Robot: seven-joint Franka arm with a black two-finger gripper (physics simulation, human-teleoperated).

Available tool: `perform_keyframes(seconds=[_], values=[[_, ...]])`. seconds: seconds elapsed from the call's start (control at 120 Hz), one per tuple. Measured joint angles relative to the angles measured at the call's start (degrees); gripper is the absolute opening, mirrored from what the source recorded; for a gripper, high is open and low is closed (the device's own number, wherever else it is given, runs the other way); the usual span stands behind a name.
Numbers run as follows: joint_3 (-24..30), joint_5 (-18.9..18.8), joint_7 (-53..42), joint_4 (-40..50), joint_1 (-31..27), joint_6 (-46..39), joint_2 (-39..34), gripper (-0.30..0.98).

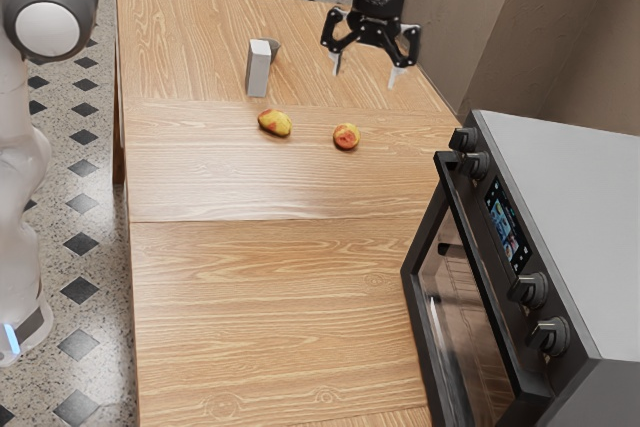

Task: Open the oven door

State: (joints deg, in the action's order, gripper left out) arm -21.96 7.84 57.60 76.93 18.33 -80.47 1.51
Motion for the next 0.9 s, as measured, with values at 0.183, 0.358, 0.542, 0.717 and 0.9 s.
perform_keyframes(seconds=[0.183,0.358,0.542,0.717,0.9], values=[[0.89,0.10,17.49,-0.23,-2.12,0.92,-0.67,0.69],[3.85,0.00,31.42,-2.27,-2.87,0.50,0.42,0.69],[29.91,-4.59,40.91,15.18,-4.09,-10.43,-11.11,0.69],[33.50,-10.39,43.89,20.10,-1.72,-24.13,-13.23,0.69],[36.22,-9.51,46.39,31.94,-4.65,-35.18,-22.11,0.69]])
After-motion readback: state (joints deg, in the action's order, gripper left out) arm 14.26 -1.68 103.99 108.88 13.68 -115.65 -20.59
